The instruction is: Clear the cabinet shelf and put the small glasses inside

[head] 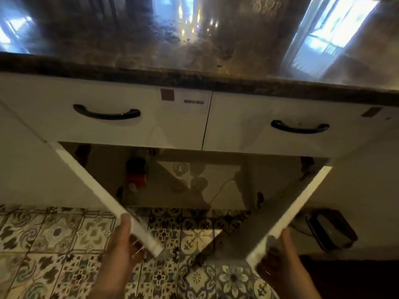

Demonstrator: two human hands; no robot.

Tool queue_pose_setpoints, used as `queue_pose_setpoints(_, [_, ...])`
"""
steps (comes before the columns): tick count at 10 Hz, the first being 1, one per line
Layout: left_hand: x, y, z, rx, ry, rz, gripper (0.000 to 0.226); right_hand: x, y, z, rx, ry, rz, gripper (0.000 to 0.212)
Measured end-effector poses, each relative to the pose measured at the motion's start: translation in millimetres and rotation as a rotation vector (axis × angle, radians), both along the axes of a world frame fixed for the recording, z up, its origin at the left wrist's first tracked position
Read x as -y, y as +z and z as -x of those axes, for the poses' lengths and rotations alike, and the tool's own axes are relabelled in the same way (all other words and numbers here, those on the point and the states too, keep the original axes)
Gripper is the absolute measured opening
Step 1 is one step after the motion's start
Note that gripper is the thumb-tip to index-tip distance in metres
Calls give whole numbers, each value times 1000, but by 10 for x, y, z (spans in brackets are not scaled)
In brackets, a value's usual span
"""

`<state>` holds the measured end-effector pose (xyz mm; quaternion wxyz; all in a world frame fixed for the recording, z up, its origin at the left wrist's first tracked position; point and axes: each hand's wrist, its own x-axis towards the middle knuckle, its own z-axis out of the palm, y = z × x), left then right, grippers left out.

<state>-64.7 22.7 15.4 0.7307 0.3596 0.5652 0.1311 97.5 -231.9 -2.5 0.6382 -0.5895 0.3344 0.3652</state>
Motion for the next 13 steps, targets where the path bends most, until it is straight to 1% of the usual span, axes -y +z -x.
queue_pose_setpoints(1, [-65, 1, -408, 66, -118, -76, 44, -603, 63, -162, 106, 171, -58, 70])
queue_pose_setpoints(2, [-249, -94, -820, 196, -143, -131, 17, -958, -85, -366, 305, 245, -161, 58])
queue_pose_setpoints(3, [-420, -177, -1023, 281, -142, -148, 17, -1294, -100, -655, 359, 245, -183, 20])
queue_pose_setpoints(4, [-556, -249, -1162, 274, -149, -178, 24, -1507, -84, -836, 346, 236, -183, 18])
queue_pose_setpoints(5, [-615, -216, -1239, 290, -211, -253, 25, -1610, -90, -924, 361, 222, -193, 30])
queue_pose_setpoints(6, [-652, -263, -1316, 266, -239, -282, 29, -1710, -87, -980, 352, 177, -201, 28])
queue_pose_setpoints(8, [-644, -257, -1329, 143, -332, -342, 23, -1690, -100, -1021, 406, 254, -146, 25])
queue_pose_setpoints(9, [-641, -216, -1218, 20, -476, -383, 18, -1538, -58, -977, 439, 437, -37, 21])
queue_pose_setpoints(10, [-564, -130, -954, -173, -595, -478, 57, -1235, 108, -854, 544, 784, 226, 64])
queue_pose_setpoints(11, [-391, 57, -619, -386, -853, -757, 75, -906, 456, -668, 908, 1003, 410, 59])
queue_pose_setpoints(12, [-396, 509, -371, -533, -976, -1044, 86, -705, 984, -631, 1062, 1128, 552, 56])
queue_pose_setpoints(13, [-394, 1145, -137, -618, -987, -1160, 95, -461, 1573, -541, 1073, 1176, 694, 60])
